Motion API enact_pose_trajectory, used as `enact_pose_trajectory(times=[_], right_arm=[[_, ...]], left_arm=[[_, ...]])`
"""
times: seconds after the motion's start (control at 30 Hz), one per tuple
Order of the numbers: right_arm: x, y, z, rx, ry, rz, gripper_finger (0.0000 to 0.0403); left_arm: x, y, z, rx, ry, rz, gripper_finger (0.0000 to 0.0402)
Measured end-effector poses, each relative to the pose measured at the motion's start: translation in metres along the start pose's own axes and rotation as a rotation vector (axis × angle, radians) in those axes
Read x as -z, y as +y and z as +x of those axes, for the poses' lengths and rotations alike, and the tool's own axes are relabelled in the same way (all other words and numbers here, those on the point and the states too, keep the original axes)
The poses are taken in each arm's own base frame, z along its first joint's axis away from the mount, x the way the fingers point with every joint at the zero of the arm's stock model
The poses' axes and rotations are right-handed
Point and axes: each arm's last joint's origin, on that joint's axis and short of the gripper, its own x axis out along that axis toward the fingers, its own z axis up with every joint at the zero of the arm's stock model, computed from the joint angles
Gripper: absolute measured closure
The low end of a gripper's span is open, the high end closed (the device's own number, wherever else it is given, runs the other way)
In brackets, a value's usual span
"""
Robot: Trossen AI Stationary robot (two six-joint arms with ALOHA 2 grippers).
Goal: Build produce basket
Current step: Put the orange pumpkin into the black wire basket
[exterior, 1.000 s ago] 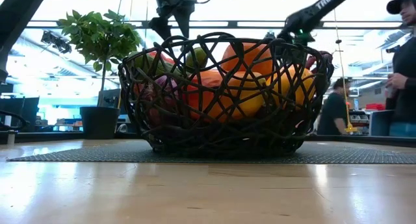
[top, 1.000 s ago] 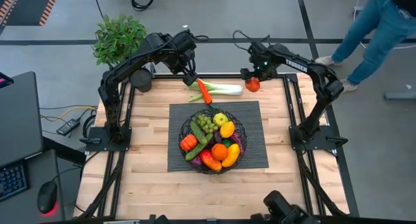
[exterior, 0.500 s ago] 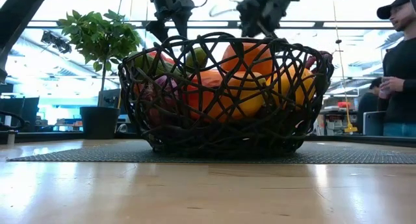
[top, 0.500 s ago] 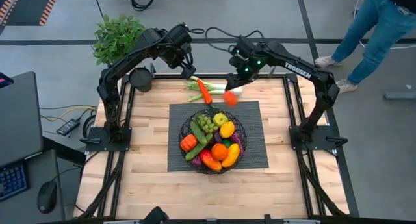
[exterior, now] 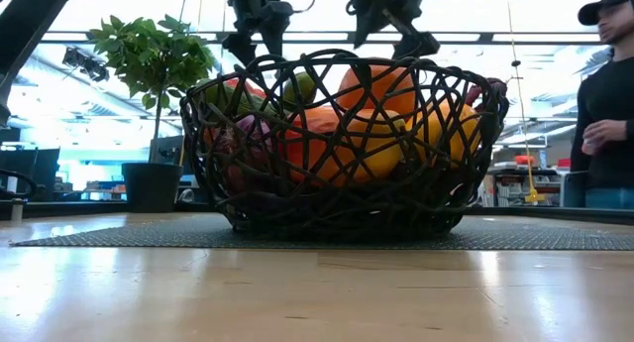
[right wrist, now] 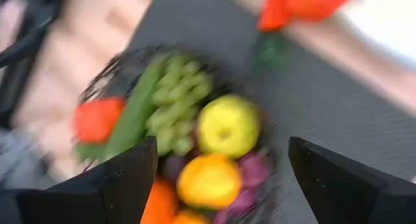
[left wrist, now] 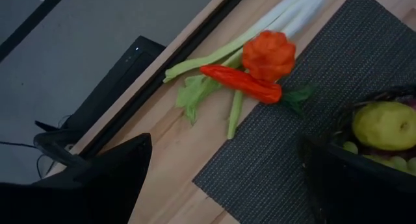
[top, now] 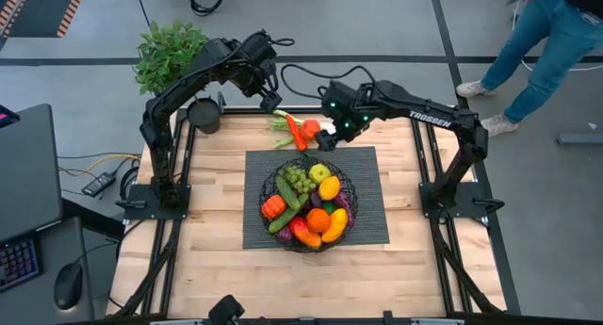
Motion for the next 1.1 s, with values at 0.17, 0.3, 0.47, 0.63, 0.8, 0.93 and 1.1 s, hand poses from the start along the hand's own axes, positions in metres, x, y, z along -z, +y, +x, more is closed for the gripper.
enact_pose_trajectory(times=[0.17, 0.3, 0.47, 0.63, 0.8, 0.93, 1.1], right_arm=[[-0.009, -0.008, -0.001, 0.101, -0.114, 0.032, 0.0052], [-0.014, -0.018, 0.006, 0.102, -0.111, 0.072, 0.0043], [-0.012, -0.030, 0.029, 0.105, -0.050, 0.098, 0.0038], [-0.001, -0.056, 0.058, 0.182, 0.059, 0.152, 0.0041], [0.017, -0.087, 0.084, 0.291, 0.204, 0.217, 0.0038], [0.033, -0.105, 0.099, 0.359, 0.297, 0.259, 0.0032], [0.039, -0.111, 0.111, 0.354, 0.292, 0.292, 0.0021]], left_arm=[[0.000, 0.000, 0.000, -0.001, -0.001, 0.010, 0.0012], [0.000, 0.000, 0.000, -0.001, 0.002, 0.010, 0.0012], [0.002, 0.000, 0.000, -0.002, 0.021, 0.011, 0.0012], [0.003, 0.000, 0.000, -0.004, 0.033, 0.006, 0.0012], [0.004, -0.003, 0.000, 0.000, 0.038, 0.007, 0.0012], [0.005, -0.007, -0.001, 0.004, 0.044, 0.016, 0.0012], [0.006, -0.012, -0.001, 0.009, 0.043, 0.026, 0.0012]])
